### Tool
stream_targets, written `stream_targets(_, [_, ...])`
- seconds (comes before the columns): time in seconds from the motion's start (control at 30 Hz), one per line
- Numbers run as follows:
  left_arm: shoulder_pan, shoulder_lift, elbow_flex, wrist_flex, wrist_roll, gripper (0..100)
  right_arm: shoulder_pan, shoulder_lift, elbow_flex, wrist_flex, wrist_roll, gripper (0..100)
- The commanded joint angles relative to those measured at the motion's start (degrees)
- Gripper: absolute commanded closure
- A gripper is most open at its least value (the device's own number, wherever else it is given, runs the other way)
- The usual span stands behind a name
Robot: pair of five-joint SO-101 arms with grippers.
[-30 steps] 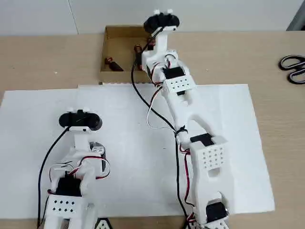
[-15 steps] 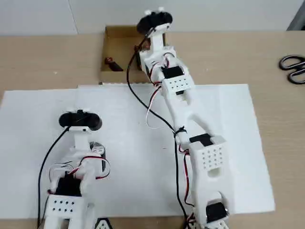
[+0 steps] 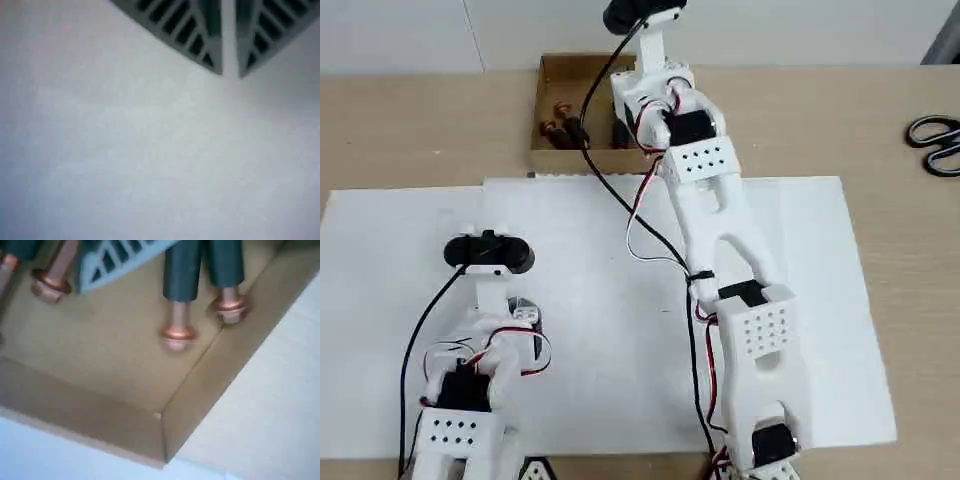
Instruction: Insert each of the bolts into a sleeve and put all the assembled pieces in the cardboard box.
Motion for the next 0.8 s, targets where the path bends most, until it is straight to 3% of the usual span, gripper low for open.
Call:
stream_targets(0.0, [0.00, -0.53, -0.48, -0.70, -0.26, 99, 0.22, -1.80, -6.24, 5.23, 0.26, 99.5])
stream_targets(0.33, [0.00, -0.53, -0.48, -0.70, -0.26, 99, 2.95, -1.27, -24.97, 26.77, -6.24, 99.5])
stream_targets(0.57, [0.00, -0.53, -0.48, -0.70, -0.26, 99, 5.93, -1.71, -31.91, 39.16, -6.51, 99.5])
stream_targets(0.7, [0.00, -0.53, -0.48, -0.70, -0.26, 99, 6.55, -1.45, -39.38, 51.91, -6.51, 99.5])
stream_targets(0.77, [0.00, -0.53, -0.48, -0.70, -0.26, 99, 7.60, -1.63, -41.41, 52.53, -6.51, 99.5])
